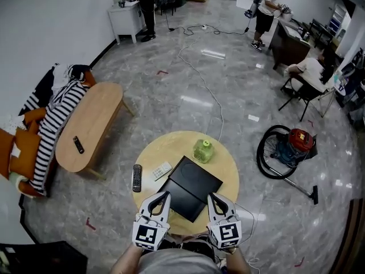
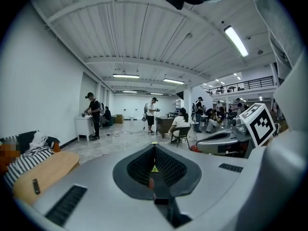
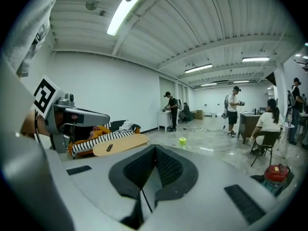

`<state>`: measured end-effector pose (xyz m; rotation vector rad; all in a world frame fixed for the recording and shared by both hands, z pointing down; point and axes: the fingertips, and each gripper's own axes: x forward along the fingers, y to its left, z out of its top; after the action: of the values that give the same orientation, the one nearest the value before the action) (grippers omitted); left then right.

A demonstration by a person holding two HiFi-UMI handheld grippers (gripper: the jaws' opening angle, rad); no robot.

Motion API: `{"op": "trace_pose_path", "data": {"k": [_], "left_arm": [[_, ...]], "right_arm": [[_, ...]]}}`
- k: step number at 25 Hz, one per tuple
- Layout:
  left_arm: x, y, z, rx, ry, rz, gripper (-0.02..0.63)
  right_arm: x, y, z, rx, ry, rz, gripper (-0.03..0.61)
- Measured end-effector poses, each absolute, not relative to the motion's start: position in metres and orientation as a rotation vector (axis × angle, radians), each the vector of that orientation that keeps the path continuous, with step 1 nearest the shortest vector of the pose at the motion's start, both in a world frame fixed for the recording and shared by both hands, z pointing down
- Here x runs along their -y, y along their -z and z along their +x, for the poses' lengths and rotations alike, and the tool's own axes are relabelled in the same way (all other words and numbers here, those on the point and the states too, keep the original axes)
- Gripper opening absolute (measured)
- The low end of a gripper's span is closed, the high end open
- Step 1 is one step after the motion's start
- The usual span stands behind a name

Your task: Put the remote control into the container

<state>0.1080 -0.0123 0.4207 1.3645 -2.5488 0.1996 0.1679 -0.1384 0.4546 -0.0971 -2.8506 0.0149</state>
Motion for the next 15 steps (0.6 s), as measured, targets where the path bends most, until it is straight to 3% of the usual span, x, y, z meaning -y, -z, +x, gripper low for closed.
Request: {"op": "trace_pose_path", "data": {"k": [15], "left_arm": [[-0.117,-0.427,0.037,2.701,-0.16,1.004,0.008]], "right_arm": [[0.016,-0.454,0.082,2.818,-0.025,-0.479,0.009]]}}
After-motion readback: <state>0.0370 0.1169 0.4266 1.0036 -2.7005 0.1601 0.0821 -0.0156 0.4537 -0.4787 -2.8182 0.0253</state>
